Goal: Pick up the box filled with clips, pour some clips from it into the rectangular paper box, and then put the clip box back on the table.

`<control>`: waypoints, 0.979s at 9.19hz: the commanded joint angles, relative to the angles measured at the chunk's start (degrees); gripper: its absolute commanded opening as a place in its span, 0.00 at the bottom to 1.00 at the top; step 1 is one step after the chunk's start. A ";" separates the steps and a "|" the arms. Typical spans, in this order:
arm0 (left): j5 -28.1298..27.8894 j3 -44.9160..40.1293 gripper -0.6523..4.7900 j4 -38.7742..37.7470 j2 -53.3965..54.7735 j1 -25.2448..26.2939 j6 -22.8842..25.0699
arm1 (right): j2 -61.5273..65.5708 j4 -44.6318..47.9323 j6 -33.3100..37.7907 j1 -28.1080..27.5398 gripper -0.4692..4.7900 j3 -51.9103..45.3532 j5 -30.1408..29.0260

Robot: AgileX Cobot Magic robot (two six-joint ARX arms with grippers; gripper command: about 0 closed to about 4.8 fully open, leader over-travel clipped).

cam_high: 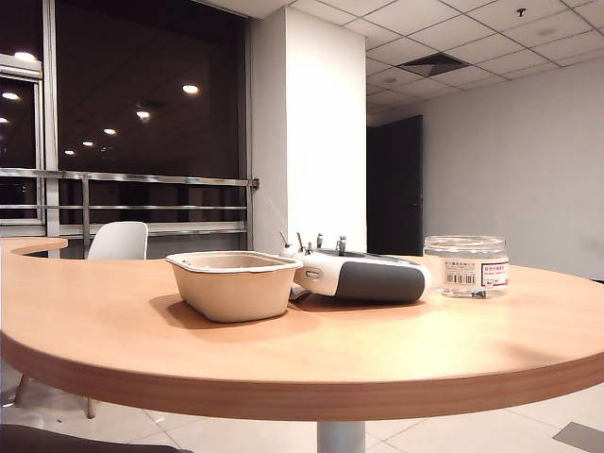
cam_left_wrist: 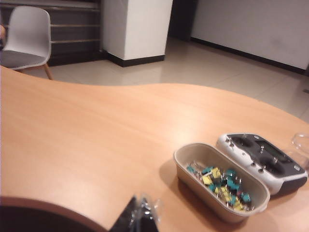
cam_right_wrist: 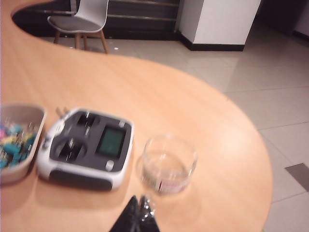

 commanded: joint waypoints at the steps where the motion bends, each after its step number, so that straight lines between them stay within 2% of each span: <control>1: 1.07 -4.22 0.11 2.75 -0.20 0.07 0.00 | -13.88 0.98 0.28 0.04 0.15 -12.85 5.64; 2: 0.61 -7.04 0.11 5.07 -0.20 0.07 0.09 | -21.14 0.52 0.33 0.04 0.24 -17.14 5.57; 4: -0.09 -12.96 0.11 12.66 -0.22 0.07 0.09 | -31.63 -4.31 0.31 0.04 0.24 -19.08 5.44; 5: -0.42 -14.97 0.11 14.62 -0.20 0.09 0.04 | -31.76 -4.46 0.28 0.07 0.24 -19.02 5.44; 6: 3.21 -25.94 0.11 23.69 -0.22 2.10 0.31 | -31.76 -4.96 0.28 0.09 0.24 -19.08 5.44; 7: 1.16 -26.34 0.11 24.41 -0.22 3.98 3.17 | -31.76 -4.96 0.31 0.09 0.24 -19.10 5.44; 8: -4.92 -26.34 0.11 25.62 -0.22 4.50 8.92 | -31.76 -4.96 0.28 0.09 0.24 -19.10 5.44; 9: -4.52 -26.34 0.11 25.46 -0.22 4.48 8.94 | -31.76 -4.96 0.28 0.09 0.24 -19.10 5.44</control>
